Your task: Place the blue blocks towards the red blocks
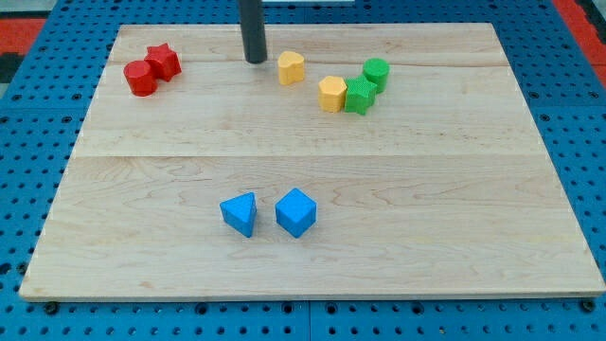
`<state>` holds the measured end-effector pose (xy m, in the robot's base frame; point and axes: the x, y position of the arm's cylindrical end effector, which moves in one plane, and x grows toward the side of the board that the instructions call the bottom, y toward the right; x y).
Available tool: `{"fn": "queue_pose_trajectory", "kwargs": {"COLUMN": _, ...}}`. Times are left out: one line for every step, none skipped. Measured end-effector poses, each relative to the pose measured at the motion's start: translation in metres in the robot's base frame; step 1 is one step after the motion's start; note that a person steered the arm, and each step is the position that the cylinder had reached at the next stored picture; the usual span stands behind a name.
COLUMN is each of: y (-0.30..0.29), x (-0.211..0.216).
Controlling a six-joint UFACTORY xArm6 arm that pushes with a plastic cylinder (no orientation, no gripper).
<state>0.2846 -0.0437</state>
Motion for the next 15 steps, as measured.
{"fn": "queue_pose_trajectory", "kwargs": {"y": 0.085, "x": 0.009}}
{"fn": "queue_pose_trajectory", "kwargs": {"y": 0.039, "x": 0.033}}
{"fn": "queue_pose_trajectory", "kwargs": {"y": -0.060, "x": 0.043}}
{"fn": "queue_pose_trajectory", "kwargs": {"y": -0.059, "x": 0.085}}
{"fn": "queue_pose_trajectory", "kwargs": {"y": 0.027, "x": 0.096}}
{"fn": "queue_pose_trajectory", "kwargs": {"y": 0.111, "x": 0.141}}
{"fn": "queue_pose_trajectory", "kwargs": {"y": 0.105, "x": 0.219}}
{"fn": "queue_pose_trajectory", "kwargs": {"y": 0.028, "x": 0.276}}
{"fn": "queue_pose_trajectory", "kwargs": {"y": -0.067, "x": 0.273}}
{"fn": "queue_pose_trajectory", "kwargs": {"y": -0.069, "x": 0.235}}
{"fn": "queue_pose_trajectory", "kwargs": {"y": -0.053, "x": 0.208}}
{"fn": "queue_pose_trajectory", "kwargs": {"y": -0.057, "x": 0.248}}
{"fn": "queue_pose_trajectory", "kwargs": {"y": -0.003, "x": 0.284}}
{"fn": "queue_pose_trajectory", "kwargs": {"y": 0.065, "x": 0.283}}
{"fn": "queue_pose_trajectory", "kwargs": {"y": 0.055, "x": 0.274}}
